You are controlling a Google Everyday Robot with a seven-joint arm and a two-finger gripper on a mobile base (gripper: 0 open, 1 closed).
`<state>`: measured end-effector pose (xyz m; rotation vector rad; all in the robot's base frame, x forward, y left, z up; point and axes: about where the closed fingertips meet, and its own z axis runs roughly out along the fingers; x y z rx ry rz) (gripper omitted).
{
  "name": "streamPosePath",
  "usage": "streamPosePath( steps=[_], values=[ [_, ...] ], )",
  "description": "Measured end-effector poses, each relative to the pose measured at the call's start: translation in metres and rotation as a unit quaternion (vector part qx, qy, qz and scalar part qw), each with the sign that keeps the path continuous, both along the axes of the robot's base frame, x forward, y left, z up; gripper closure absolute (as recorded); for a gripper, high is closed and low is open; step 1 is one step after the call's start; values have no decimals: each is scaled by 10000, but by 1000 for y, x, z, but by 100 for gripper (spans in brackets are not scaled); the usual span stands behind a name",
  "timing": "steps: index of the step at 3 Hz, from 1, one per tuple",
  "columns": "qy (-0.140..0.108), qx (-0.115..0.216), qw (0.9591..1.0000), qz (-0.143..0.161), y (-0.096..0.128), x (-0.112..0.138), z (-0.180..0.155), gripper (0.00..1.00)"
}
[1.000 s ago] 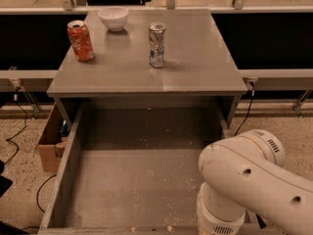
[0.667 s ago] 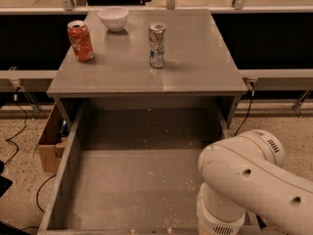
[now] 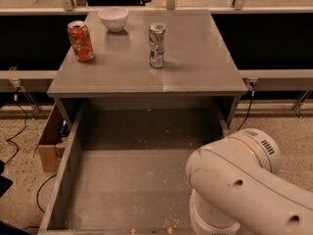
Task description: Open top drawer
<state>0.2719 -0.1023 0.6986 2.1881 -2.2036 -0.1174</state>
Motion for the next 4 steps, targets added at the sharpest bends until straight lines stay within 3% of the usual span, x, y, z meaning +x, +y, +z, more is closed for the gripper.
streamPosePath(
  steps=[1,2,3,4],
  values=[
    [-157,-184,9990,384,6,10,39,0],
    [-47,-161,9991,397,-11,32,88,0],
    [280,0,9996,-53,-66,60,118,0],
    [33,99,9960,-892,-123,89,150,0]
  ],
)
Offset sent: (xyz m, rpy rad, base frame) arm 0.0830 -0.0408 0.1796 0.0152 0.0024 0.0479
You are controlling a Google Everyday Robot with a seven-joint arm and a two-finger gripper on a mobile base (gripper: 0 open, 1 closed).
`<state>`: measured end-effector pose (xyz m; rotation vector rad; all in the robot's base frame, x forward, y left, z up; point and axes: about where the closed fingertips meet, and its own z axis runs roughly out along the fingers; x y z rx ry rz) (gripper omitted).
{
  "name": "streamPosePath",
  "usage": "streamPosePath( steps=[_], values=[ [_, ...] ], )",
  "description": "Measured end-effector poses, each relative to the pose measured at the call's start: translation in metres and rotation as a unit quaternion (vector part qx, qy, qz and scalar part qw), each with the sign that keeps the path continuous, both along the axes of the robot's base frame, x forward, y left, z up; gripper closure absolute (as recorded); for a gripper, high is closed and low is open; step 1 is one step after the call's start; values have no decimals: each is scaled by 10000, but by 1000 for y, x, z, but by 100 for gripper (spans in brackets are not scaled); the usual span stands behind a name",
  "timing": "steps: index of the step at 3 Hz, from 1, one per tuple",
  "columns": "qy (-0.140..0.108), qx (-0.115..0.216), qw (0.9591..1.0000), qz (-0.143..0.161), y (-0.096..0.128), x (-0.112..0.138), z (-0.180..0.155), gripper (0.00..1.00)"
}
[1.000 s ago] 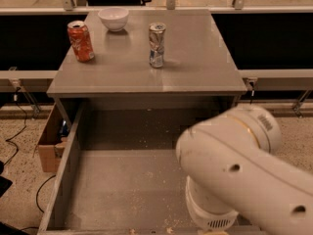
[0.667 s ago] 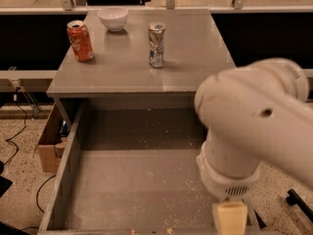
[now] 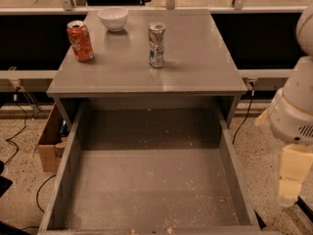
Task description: Open top drawer
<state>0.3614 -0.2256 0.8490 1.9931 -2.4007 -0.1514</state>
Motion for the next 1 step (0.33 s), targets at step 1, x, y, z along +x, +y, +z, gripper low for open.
streamPosePath(
  steps=[1],
  values=[
    [-573,-301,9930,-983,-39,5,28,0]
  ],
)
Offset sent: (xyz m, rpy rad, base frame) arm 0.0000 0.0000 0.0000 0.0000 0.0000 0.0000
